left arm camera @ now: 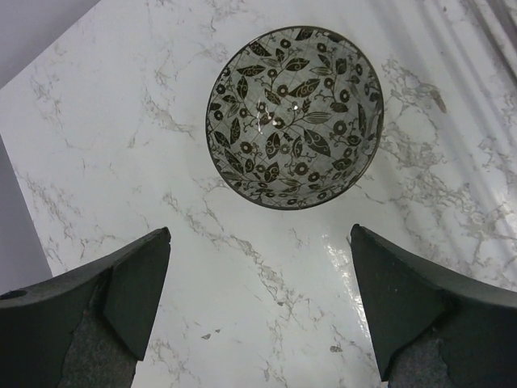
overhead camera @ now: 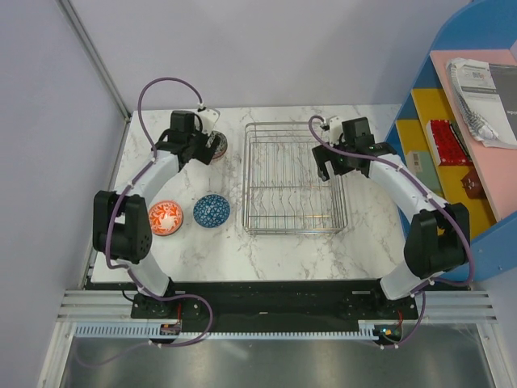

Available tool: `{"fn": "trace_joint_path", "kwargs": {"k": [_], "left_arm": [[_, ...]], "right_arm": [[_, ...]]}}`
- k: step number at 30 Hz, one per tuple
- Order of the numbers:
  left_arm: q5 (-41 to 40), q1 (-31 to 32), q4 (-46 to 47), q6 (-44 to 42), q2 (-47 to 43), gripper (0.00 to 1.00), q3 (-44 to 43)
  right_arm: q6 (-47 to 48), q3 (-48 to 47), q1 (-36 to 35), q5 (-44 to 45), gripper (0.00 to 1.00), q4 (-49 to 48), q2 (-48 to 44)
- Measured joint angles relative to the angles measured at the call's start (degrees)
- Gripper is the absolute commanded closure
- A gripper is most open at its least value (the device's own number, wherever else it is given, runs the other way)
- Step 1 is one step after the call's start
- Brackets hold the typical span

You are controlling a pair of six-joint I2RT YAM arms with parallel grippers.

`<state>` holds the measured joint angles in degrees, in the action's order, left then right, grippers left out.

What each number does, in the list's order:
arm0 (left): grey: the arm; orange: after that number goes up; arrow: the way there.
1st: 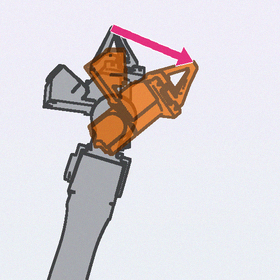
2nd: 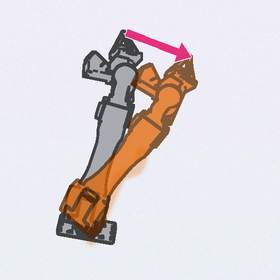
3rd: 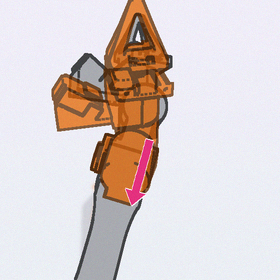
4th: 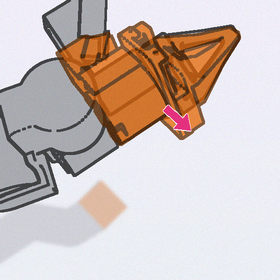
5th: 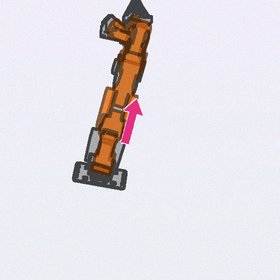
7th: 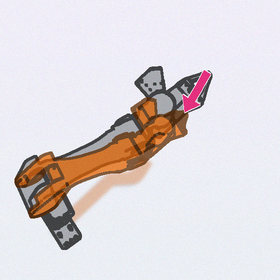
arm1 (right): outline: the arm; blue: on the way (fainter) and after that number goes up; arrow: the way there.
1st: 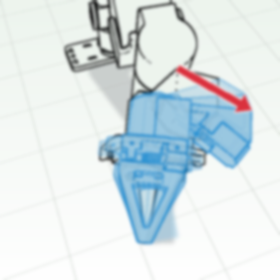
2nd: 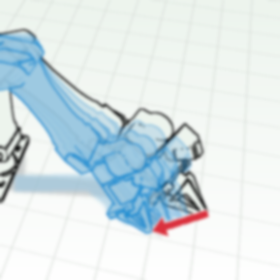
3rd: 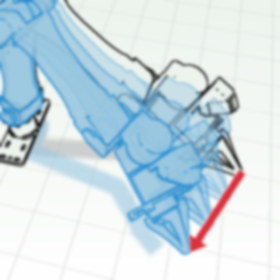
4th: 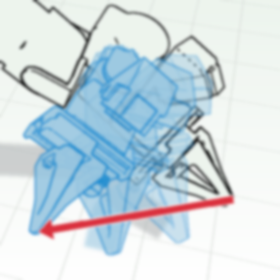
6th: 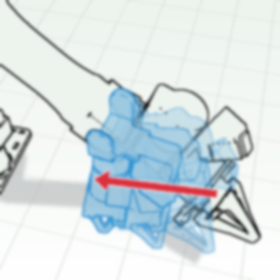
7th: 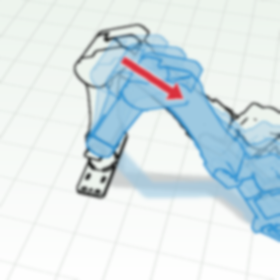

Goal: Load the bowls into the dish rack

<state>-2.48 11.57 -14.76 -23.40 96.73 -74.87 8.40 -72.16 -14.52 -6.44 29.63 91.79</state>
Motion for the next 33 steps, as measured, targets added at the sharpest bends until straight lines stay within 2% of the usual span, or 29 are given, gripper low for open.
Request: {"fn": "trace_joint_path", "kwargs": {"k": [13, 25, 28, 33], "left_arm": [[7.63, -6.54, 2.69, 0.00, 9.22, 0.00, -3.37], [14.64, -7.50, 2.97, 0.28, 9.60, 0.01, -4.15], [14.64, -7.50, 2.95, 0.68, 9.70, 0.03, -4.39], [14.56, -7.58, 3.02, 1.29, 11.45, 0.16, -7.15]], "right_arm": [[3.78, -12.79, -0.37, -3.19, 0.02, 5.88, -7.50], [6.93, -12.26, -1.84, -5.92, 0.02, 9.22, -7.82], [7.10, -11.52, -2.03, -5.99, 0.02, 9.42, -8.02], [7.37, -11.10, -2.43, -6.01, 0.02, 10.16, -8.37]]}}
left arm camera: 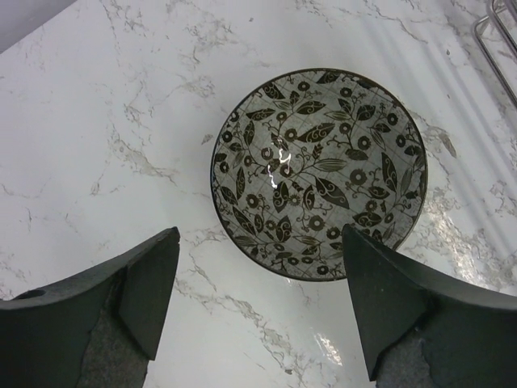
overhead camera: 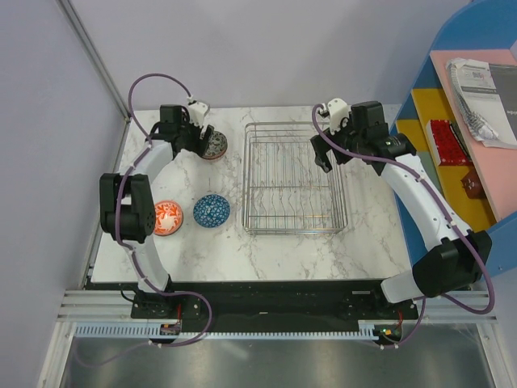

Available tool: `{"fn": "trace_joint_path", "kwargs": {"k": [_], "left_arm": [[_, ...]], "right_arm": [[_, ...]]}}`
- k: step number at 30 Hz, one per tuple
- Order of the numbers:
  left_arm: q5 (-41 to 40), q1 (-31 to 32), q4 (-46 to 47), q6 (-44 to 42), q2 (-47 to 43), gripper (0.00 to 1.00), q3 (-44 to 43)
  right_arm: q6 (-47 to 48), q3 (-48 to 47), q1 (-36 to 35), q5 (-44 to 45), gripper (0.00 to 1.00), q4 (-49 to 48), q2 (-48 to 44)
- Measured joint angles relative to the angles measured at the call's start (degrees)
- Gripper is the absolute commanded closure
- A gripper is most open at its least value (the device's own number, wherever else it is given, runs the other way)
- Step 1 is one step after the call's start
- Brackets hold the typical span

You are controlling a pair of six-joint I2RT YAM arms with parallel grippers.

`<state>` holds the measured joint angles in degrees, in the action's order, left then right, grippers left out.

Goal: Load the bowls into the dish rack

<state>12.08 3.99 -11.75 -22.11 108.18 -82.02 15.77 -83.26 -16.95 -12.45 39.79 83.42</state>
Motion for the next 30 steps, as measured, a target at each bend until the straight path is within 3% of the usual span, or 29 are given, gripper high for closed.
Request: {"fn": "trace_joint_path", "kwargs": {"k": [12, 30], "left_arm": [[-1.11, -0.11, -0.17, 0.22, 6.43, 0.26, -5.49], [-2.34, -0.11, -0.81, 0.17, 7.80, 0.35, -6.95]], "right_arm": [[0.02, 0.15, -0.31, -0.70, 0.02, 0.11, -0.44], [-0.02, 0.42, -0.46, -1.36, 0.02, 0.11, -0.50]]}}
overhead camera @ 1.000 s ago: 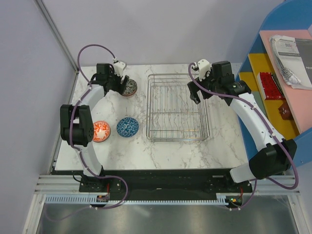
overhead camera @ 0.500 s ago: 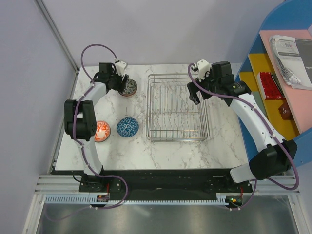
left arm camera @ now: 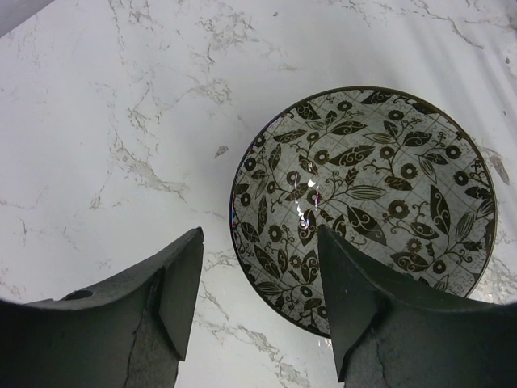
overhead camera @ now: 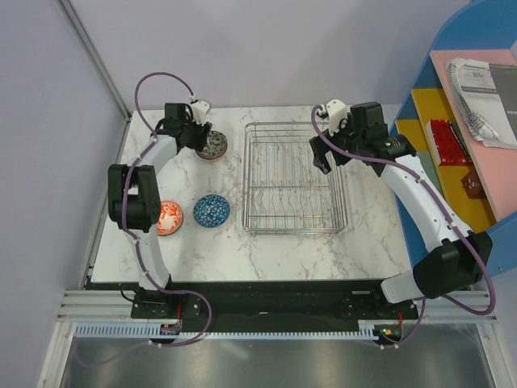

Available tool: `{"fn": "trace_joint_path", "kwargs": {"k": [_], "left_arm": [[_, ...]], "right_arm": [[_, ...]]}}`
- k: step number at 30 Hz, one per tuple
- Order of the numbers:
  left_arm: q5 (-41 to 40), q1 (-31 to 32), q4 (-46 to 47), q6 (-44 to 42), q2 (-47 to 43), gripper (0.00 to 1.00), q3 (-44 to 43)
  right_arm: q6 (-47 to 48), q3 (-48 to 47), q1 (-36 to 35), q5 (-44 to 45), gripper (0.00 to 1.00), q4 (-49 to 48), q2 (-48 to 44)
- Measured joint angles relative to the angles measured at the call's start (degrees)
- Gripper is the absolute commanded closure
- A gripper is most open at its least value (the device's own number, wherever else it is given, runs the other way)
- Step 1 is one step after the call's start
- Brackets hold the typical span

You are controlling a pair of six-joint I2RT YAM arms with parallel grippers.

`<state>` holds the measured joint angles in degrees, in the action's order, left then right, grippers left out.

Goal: Load the bowls into the dish rack

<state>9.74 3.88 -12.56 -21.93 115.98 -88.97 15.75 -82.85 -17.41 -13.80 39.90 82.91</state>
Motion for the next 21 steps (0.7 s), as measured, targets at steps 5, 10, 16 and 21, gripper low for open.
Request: {"fn": "trace_joint_path", "kwargs": {"k": [5, 10, 16, 21], "left_arm": [[-0.20, 0.00, -0.46, 0.00, 1.29, 0.41, -0.68], [-0.28, 0.00, -0.92, -0.07, 2.05, 0.52, -0.87], [-0.61, -0.02, -0.92, -0.15, 2.21, 0.71, -1.11], [-0.63, -0.39, -0.79, -0.15, 2.21, 0.83, -1.22]], "right_arm": [[-0.04, 0.22, 0.00, -0.17, 0.02, -0.02, 0.00], [-0.04, 0.31, -0.07, -0.44, 0.02, 0.00, 0.00], [-0.07, 0.35, -0.11, -0.52, 0.02, 0.02, 0.00], [-0.07, 0.39, -0.11, -0.52, 0.02, 0.02, 0.00]]}}
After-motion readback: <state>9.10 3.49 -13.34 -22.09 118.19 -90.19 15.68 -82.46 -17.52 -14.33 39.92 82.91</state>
